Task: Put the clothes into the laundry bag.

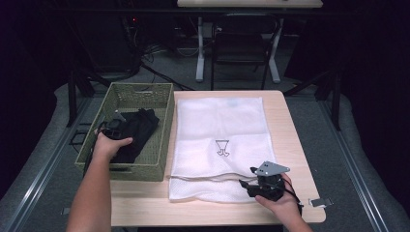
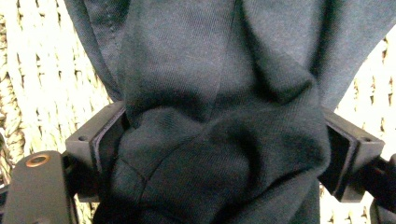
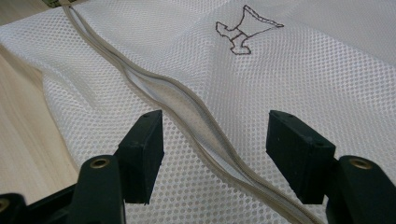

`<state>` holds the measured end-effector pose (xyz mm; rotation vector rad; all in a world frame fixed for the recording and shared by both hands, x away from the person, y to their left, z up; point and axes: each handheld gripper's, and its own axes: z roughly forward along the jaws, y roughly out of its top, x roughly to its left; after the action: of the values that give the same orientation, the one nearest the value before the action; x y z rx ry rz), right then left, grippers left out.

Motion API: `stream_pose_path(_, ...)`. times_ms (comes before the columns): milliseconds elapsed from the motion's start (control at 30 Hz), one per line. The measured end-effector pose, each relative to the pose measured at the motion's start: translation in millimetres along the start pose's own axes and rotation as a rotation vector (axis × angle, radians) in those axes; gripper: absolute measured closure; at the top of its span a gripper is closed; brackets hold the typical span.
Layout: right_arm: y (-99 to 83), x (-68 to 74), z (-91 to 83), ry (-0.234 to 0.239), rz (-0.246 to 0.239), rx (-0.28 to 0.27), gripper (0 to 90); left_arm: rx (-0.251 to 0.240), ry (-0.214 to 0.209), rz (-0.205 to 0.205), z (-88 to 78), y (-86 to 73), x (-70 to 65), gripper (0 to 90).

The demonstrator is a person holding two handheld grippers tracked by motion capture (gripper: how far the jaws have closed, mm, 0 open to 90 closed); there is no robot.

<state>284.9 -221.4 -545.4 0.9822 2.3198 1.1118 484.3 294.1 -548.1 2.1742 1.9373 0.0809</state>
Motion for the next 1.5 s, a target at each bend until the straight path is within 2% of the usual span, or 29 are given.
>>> stream_pose_path(133,0.0,-0.1,0.2,0.0,-0.002,0.0,36.9,0.009,0.015,0.022,1.3,-0.5,-1.5,15.6)
stream_pose_path(367,0.4,0.6,0.8,-0.001,-0.003,0.001,36.9,0.024,0.029,0.035,2.5,0.3,-3.9,16.0)
stream_pose_path(533,0.2,0.6,0.4,0.001,-0.005,0.0,36.9,0.011,0.027,0.041,3.5,-0.6,-3.0,15.5)
stream_pose_path(1067,0.2,0.1,0.0,0.0,-0.001,-0.001,36.9,0.013,0.027,0.014,4.2,-1.0,-2.7,15.2)
stream_pose_path(1500,0.6,0.3,0.8,0.001,-0.007,-0.002,36.9,-0.006,0.051,0.022,1.1,-2.1,-7.1,23.6)
